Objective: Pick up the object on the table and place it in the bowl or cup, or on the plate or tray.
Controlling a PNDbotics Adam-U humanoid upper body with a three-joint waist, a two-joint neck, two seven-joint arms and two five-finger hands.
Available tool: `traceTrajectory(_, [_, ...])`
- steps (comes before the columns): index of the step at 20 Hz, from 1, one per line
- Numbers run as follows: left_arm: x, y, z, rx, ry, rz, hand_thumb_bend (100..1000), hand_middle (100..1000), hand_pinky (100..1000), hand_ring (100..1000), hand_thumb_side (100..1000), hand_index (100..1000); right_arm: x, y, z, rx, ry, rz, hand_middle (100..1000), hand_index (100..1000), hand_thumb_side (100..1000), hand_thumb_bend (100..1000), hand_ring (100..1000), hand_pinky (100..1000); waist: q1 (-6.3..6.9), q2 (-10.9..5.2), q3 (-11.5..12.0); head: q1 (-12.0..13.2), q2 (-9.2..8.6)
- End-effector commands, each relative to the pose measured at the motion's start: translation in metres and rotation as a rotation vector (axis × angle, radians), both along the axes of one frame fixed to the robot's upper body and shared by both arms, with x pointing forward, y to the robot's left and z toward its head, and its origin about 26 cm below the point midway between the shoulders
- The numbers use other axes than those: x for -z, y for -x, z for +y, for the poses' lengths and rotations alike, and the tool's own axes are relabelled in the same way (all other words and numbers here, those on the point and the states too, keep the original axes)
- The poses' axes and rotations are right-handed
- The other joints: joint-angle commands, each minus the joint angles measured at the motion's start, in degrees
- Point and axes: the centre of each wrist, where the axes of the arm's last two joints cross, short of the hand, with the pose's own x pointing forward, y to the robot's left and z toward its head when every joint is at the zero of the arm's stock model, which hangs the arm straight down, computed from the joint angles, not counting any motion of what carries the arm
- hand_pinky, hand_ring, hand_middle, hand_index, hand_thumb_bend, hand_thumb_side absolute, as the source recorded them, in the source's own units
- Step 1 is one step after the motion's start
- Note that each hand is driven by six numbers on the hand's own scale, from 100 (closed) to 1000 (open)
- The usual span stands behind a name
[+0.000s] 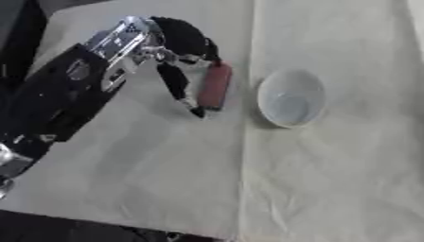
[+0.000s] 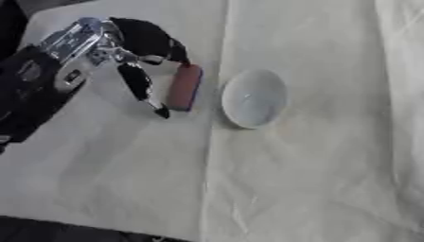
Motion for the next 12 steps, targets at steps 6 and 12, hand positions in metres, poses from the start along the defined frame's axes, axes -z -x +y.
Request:
traceTrajectory(6, [-0.012, -0.008, 0.009, -0.006, 0.018, -0.025, 649, 812, 698, 723, 902, 917, -0.007, 0.004, 0.0, -0.004, 0.005, -0.026, 883, 849, 593, 100, 668, 578, -0.56, -0.68, -0.4, -0.2, -0.2])
traceTrajectory(12, [-0.015, -0.014, 0.012, -0.009, 0.037, -0.023, 633, 811, 694, 720, 900, 916, -0.007, 0.004, 0.0, -0.005, 0.007, -0.024, 884, 850, 593, 100, 666, 578, -0.58, -0.61, -0.6, -0.2, -0.2])
